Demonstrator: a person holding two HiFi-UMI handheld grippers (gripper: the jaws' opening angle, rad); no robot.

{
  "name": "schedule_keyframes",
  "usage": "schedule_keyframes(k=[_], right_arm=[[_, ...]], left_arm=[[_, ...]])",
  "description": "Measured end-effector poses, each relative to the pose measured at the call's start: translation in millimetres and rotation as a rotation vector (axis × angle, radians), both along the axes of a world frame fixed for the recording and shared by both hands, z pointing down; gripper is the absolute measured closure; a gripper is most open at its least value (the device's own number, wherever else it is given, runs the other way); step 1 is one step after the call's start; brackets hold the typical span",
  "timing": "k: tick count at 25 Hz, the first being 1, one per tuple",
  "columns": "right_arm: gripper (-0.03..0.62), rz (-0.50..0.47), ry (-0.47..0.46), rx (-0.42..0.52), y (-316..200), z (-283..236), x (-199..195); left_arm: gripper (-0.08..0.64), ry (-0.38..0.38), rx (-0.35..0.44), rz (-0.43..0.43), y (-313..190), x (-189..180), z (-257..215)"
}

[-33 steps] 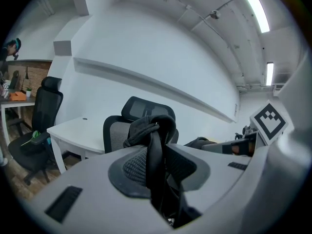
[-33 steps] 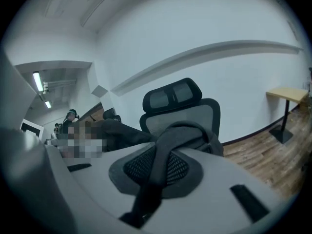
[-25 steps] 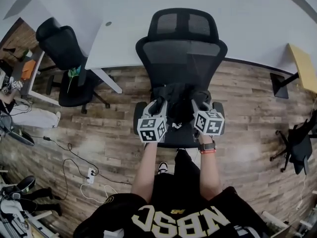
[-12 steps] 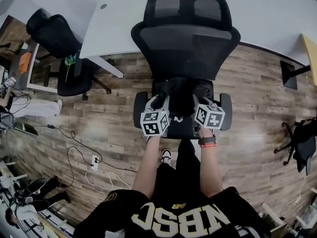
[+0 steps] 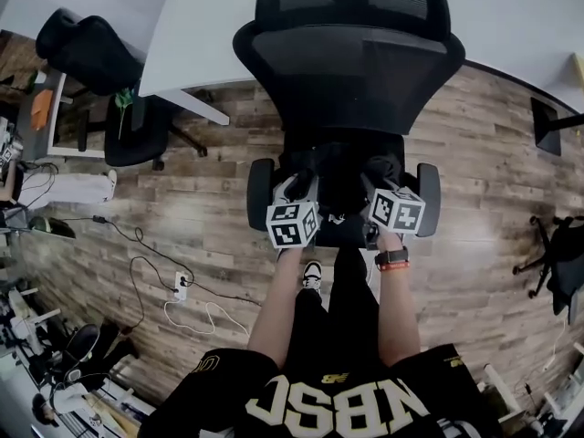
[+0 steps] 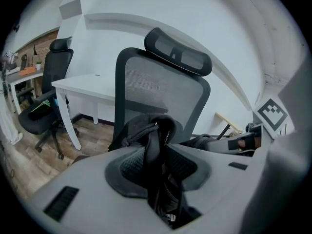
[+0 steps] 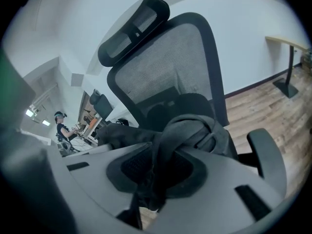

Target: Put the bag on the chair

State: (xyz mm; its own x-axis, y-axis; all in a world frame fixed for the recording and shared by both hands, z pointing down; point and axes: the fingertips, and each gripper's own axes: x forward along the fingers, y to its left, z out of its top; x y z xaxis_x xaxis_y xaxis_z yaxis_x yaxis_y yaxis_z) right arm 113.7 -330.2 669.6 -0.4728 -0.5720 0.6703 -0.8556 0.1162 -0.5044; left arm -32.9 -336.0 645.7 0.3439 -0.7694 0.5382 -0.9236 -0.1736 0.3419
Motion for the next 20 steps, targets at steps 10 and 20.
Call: schedule_keyframes(k=[10, 20], right_arm=[[0.516, -0.028, 0.020, -0.083, -6, 65, 5], [0.511, -0.078, 0.046, -0.151, -14, 143, 3]], left_arm=[[0.434, -0.002, -0.108, -0.014, -9, 6, 65], [0.428, 0.017, -0.213, -0.051, -11, 1, 146]])
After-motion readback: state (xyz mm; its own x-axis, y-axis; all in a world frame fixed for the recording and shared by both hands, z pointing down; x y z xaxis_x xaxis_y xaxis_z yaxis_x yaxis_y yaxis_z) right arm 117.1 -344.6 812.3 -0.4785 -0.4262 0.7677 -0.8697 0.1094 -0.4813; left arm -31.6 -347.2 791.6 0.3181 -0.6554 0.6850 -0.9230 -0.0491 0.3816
